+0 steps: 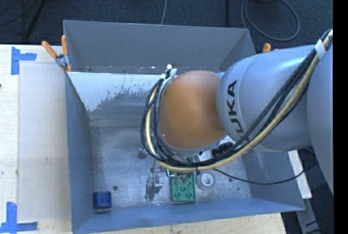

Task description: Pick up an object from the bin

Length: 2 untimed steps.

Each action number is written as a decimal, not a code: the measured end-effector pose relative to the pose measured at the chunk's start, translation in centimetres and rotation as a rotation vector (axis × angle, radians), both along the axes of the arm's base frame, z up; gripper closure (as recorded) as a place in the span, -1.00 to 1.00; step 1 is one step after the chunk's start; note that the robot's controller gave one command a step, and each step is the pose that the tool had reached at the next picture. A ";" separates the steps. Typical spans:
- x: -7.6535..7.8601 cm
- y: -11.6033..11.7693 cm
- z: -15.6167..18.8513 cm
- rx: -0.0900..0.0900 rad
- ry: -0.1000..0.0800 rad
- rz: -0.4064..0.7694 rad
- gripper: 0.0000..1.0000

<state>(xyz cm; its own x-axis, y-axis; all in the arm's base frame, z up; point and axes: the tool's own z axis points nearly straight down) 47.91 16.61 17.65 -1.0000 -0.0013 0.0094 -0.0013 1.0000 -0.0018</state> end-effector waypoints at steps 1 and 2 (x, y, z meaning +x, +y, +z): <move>3.0 -6.0 -4.7 0.000 -0.004 0.202 -1.00; 1.8 -12.3 -10.5 0.008 -0.018 0.242 -1.00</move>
Offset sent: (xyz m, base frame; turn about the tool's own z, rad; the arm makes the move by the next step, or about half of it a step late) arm 0.0305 -0.0582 -0.0448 -0.2049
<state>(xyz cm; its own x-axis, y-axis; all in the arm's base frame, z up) 49.68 4.32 7.13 -0.9705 -0.2411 -0.0097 -0.2411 0.9705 0.0039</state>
